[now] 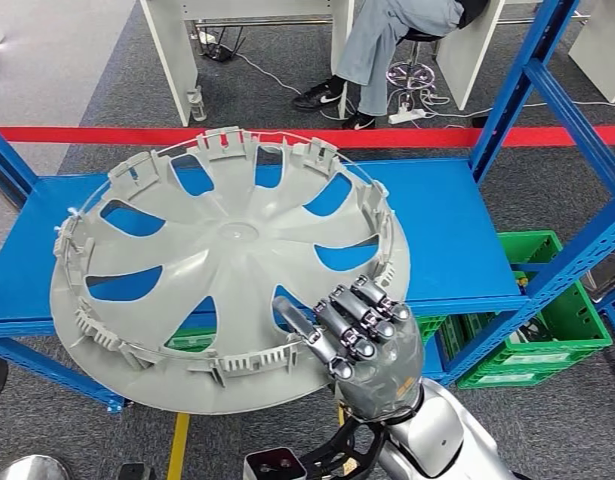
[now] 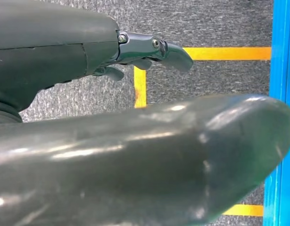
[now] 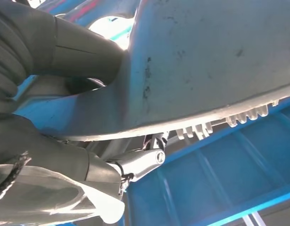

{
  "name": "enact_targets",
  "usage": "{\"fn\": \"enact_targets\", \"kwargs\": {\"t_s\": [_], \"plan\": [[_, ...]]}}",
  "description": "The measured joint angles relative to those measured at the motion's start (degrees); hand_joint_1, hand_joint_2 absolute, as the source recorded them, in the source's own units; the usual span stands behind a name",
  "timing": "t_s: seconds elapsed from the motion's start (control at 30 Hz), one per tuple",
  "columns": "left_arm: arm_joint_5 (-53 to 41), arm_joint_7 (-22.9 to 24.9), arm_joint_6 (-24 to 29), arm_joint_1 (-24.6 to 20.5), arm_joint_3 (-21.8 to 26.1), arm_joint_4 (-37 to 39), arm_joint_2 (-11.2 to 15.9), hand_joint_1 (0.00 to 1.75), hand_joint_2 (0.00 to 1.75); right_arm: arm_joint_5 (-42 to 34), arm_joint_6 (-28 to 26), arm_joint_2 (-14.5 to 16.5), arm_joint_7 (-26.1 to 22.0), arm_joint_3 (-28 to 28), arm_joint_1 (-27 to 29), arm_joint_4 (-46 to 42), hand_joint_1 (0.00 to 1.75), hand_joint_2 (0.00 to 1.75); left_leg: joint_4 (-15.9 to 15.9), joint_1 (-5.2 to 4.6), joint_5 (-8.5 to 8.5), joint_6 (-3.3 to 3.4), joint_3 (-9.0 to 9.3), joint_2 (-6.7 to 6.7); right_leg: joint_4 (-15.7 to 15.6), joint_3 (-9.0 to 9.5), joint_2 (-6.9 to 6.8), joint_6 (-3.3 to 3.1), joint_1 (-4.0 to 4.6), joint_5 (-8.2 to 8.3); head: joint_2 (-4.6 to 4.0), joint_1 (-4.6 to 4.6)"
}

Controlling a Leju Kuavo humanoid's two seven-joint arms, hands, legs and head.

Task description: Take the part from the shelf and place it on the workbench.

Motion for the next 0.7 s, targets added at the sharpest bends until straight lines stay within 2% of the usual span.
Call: {"fn": "enact_targets", "kwargs": {"t_s": [0.33, 0.7], "plan": [[0.1, 1.1, 0.1, 0.0, 0.0, 0.2, -0.2, 0.00, 0.00, -1.4, 0.0, 0.0, -2.1, 0.1, 0.7, -1.2, 1.75, 1.75, 0.0, 0.00, 0.00, 0.00, 0.00, 0.00, 0.0, 0.00, -0.01, 0.00, 0.00, 0.00, 0.00, 0.01], [-0.1, 0.7, 1.7, 0.0, -0.1, 0.4, -0.4, 0.00, 0.00, 0.6, 0.0, 0.4, 1.3, 0.5, 3.3, -2.0, 1.75, 1.75, 0.0, 0.00, 0.00, 0.00, -0.02, -0.01, 0.0, -0.01, -0.01, 0.00, 0.00, 0.00, 0.00, 0.01]]}}
